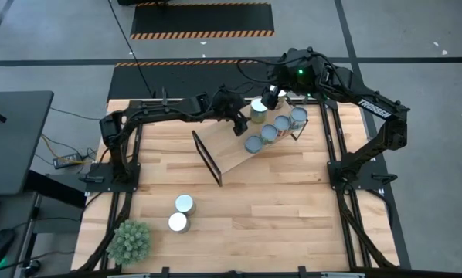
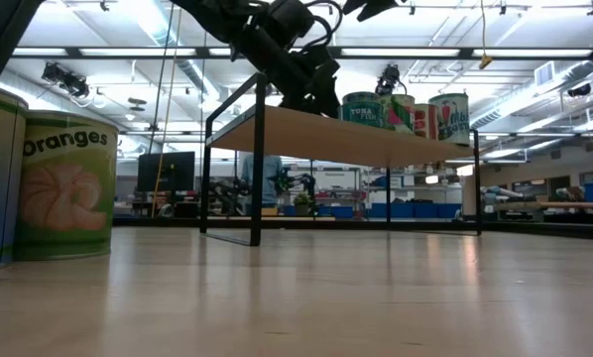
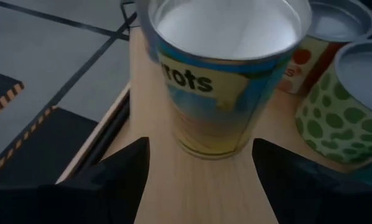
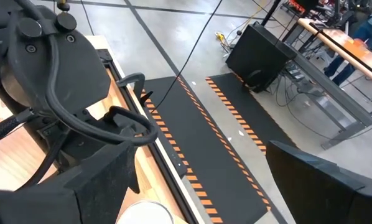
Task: Pick and place cans onto a shelf
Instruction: Put the canned carrots on the shelf
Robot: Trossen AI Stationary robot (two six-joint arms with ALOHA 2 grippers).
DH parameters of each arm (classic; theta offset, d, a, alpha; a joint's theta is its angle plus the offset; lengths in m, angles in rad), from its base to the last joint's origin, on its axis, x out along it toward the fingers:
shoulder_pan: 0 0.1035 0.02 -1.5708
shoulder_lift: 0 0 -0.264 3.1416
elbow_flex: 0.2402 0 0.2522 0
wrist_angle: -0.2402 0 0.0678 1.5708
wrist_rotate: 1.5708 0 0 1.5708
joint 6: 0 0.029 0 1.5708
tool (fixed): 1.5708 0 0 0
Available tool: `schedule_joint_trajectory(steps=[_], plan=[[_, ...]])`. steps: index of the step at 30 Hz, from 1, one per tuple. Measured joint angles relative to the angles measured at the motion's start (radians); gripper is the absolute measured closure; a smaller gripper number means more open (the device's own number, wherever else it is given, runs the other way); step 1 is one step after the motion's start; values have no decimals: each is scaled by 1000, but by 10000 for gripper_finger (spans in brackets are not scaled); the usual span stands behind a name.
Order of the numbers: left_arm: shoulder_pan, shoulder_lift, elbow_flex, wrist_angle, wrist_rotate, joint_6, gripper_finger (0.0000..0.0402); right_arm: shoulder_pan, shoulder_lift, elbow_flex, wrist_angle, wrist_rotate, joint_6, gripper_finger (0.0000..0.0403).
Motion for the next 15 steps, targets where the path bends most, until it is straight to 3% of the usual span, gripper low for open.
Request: schedule_joint_trajectory(steps=[15], plan=[[5,0,0,167,-165,12,114,0,0,0,0,0,-8,31]])
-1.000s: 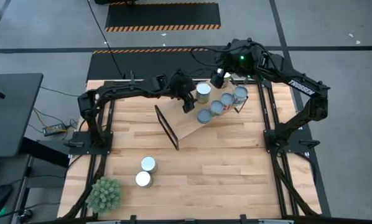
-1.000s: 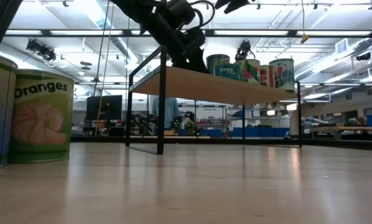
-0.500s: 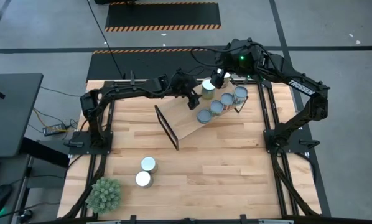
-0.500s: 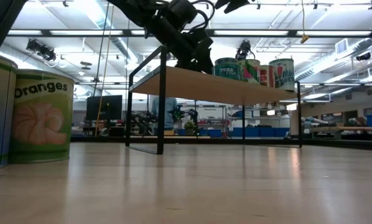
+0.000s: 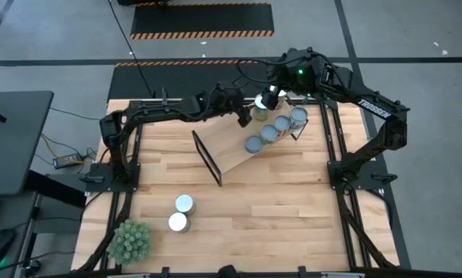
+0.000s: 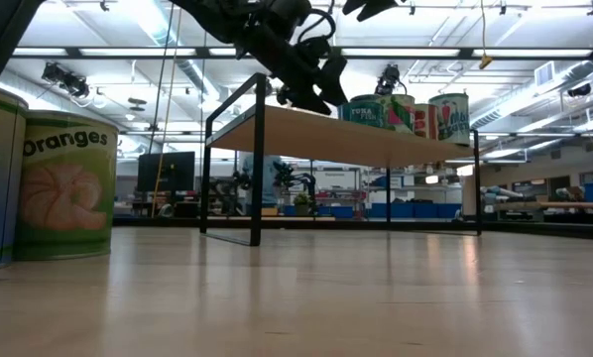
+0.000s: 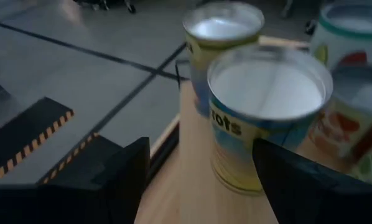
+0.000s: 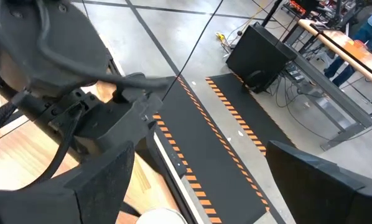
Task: Pick and place cans onto a shelf
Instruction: Put the canned carrots on the shelf
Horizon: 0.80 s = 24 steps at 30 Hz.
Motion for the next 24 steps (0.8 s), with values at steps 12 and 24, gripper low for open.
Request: schedule_joint_trajectory(steps=[12,24], plan=[[43,-29,0,-96,132,20,114,0,0,0,0,0,2,31],[32,-1,0,4,139,48,114,0,0,0,0,0,15,31]])
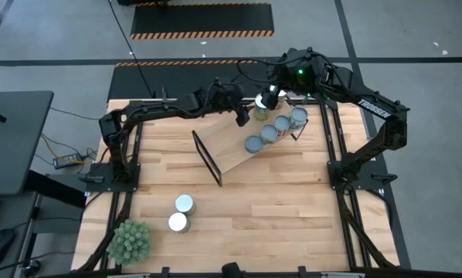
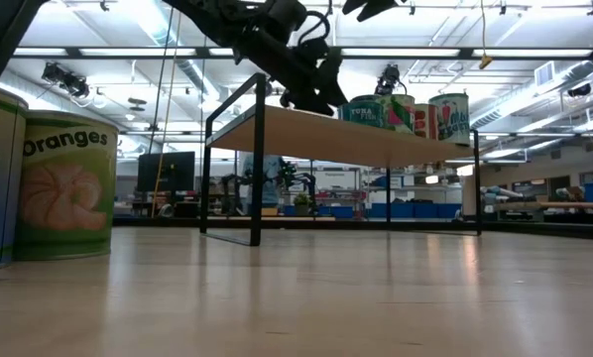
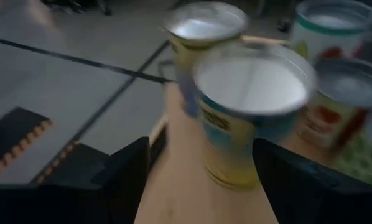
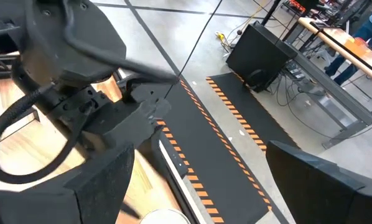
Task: Pick and place cans onto a shelf
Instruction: Put the canned carrots on the shelf, then put the canned oranges on the shelf
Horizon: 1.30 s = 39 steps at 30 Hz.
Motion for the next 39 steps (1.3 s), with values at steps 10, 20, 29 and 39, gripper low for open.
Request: schedule_joint_trajectory(steps=[10,20,29,39], plan=[[-2,0,0,110,-54,0,114,0,0,0,2,0,2,31],[26,-27,0,40,-62,-7,114,-1,0,0,2,0,1,31],[21,-173,1,-147,1,41,114,0,0,0,-22,-8,8,31],[-10,-407,-50,-299,45,70,154,-17,1,0,-32,-21,1,31]])
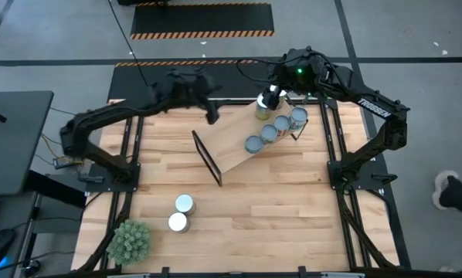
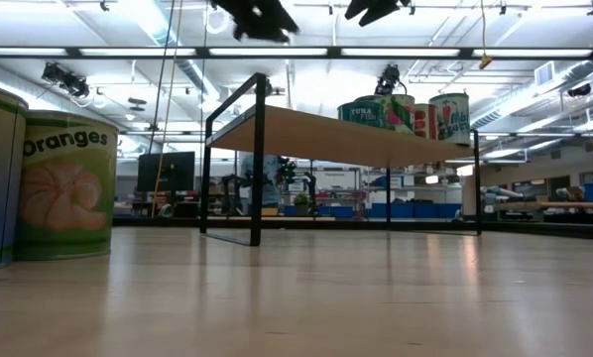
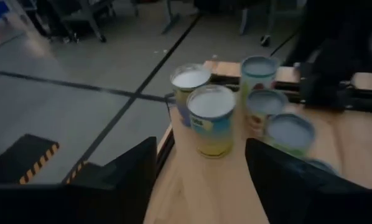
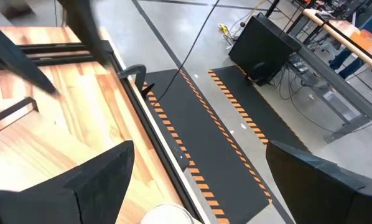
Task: Pick and place cans onto a shelf
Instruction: Put the canned oranges on the shelf
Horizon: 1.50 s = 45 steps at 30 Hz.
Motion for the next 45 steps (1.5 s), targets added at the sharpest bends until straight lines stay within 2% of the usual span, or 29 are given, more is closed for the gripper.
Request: schedule_joint_trajectory(steps=[5,12,16,20,25,33,40,45], plan=[[-49,-178,-144,-42,2,-7,192,-12,0,0,-12,-23,3,31],[-148,-371,-356,-81,5,-221,218,-41,2,0,39,-57,0,31],[-215,-439,-428,-84,0,-344,219,-65,2,0,65,-89,0,31],[-299,-486,-447,-137,-37,-414,219,-77,11,0,108,-123,1,31],[-440,-511,-447,-217,-112,-459,219,-62,38,0,131,-141,21,31],[-638,-485,-448,-404,-71,-645,219,27,93,0,101,-148,102,31],[-730,-420,-448,-442,-122,-822,216,151,140,-1,87,-151,84,31],[-762,-350,-448,-427,-137,-949,182,199,156,-1,66,-151,47,31]])
